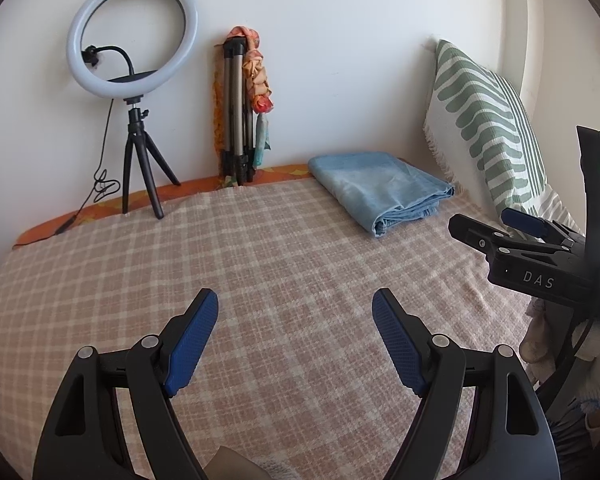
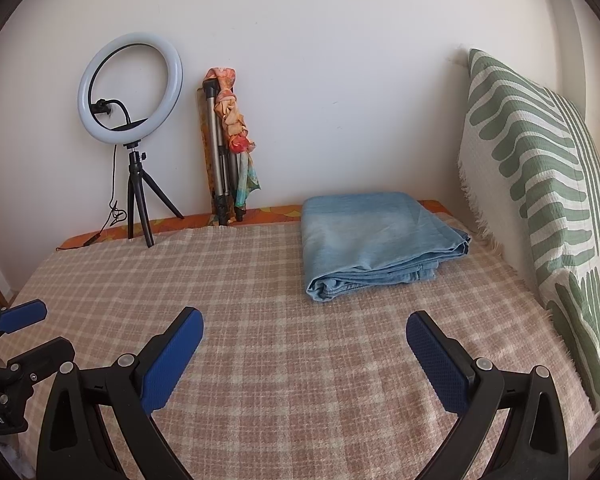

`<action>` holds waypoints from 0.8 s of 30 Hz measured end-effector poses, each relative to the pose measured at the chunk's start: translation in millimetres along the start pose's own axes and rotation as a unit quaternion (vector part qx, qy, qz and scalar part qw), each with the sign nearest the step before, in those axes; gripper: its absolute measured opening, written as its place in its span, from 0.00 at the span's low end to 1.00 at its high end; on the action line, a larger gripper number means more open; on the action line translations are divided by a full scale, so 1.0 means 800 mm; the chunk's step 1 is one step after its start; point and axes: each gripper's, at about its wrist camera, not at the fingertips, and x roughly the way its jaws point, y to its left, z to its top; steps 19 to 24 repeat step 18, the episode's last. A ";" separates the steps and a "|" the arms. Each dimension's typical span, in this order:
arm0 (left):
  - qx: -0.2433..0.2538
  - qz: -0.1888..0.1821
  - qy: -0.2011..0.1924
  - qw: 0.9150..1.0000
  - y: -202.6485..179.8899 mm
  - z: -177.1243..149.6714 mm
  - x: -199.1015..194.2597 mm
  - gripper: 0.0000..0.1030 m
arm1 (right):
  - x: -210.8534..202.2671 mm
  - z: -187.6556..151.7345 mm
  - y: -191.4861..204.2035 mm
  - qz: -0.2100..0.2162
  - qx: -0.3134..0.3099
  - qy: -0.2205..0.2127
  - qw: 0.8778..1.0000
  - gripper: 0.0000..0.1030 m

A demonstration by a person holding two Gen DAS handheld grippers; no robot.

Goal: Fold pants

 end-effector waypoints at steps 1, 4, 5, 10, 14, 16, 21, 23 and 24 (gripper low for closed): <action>-0.001 0.002 0.000 1.000 0.000 0.000 0.000 0.77 | 0.000 0.000 0.000 0.000 0.000 0.000 1.000 1.00; -0.001 0.003 0.000 1.000 0.001 0.000 0.000 0.77 | 0.000 0.000 0.000 0.000 0.001 -0.001 1.000 1.00; -0.001 0.003 0.000 1.000 0.001 -0.001 0.000 0.77 | 0.000 0.000 0.000 0.001 0.000 0.000 1.000 1.00; -0.002 0.003 0.001 1.000 0.001 -0.001 0.000 0.77 | -0.001 -0.001 0.002 0.001 -0.001 0.001 1.000 1.00; -0.002 0.002 -0.004 1.000 0.002 -0.002 -0.002 0.77 | -0.001 0.000 0.005 0.002 -0.002 0.001 1.000 1.00; 0.002 0.002 -0.010 1.000 0.001 -0.002 -0.005 0.77 | -0.001 0.000 0.006 0.003 -0.002 0.000 1.000 1.00; 0.002 0.004 -0.012 1.000 0.001 -0.001 -0.006 0.77 | -0.001 0.000 0.008 0.003 -0.003 0.001 1.000 1.00; 0.002 0.004 -0.012 1.000 0.001 -0.001 -0.006 0.77 | -0.001 0.000 0.008 0.003 -0.003 0.001 1.000 1.00; 0.002 0.004 -0.012 1.000 0.001 -0.001 -0.006 0.77 | -0.001 0.000 0.008 0.003 -0.003 0.001 1.000 1.00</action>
